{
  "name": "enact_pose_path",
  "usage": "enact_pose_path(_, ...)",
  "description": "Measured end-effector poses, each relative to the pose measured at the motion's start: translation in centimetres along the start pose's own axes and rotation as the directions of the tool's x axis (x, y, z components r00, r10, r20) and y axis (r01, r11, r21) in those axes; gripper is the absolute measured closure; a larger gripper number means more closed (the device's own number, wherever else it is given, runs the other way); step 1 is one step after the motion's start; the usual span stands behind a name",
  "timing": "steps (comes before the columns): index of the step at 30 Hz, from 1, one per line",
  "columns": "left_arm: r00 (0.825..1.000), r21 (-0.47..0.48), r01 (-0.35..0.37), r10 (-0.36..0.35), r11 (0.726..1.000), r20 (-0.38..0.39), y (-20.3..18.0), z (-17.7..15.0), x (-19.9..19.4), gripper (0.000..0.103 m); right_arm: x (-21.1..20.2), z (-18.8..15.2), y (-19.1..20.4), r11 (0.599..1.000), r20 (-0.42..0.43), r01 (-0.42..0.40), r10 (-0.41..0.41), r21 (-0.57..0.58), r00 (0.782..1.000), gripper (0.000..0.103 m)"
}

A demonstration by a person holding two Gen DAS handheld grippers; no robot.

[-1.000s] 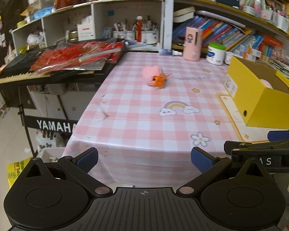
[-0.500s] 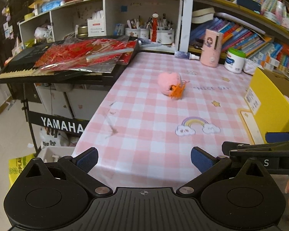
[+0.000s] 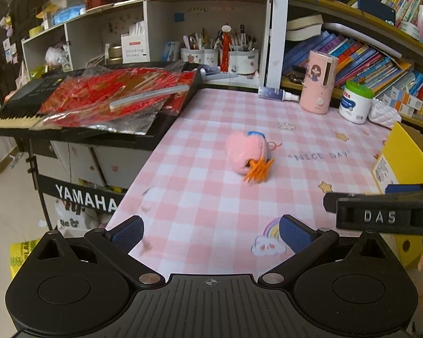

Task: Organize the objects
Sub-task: 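Move both open tools toward the pink chick plush on the table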

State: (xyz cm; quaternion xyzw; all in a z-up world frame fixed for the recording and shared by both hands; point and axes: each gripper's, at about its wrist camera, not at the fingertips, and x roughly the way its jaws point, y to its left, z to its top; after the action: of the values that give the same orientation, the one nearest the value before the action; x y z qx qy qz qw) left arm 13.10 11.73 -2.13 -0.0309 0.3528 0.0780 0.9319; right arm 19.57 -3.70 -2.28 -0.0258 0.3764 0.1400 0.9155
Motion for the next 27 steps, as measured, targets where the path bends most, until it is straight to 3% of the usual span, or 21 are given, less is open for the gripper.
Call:
enact_pose_path(13,1.0,0.025,0.013,-0.014,1.0,0.027,-2.5,4.3,5.3,0.0,3.5,7.1,-2.6,0.995,0.057,-0.075,0.072,0.064,0.996,0.011)
enact_pose_path(20,0.999,0.058,0.033,-0.035,0.998,0.029,-4.3,5.8,9.0,0.0,5.2,9.2,-3.1,0.995,0.057,-0.068,0.064,0.071,0.996,0.011)
enact_pose_path(27,1.0,0.075,0.008,-0.009,0.997,0.015,-5.1,6.3,12.7,0.003,6.5,10.4,-3.7,0.996,0.053,-0.045,0.041,0.078,0.998,0.011)
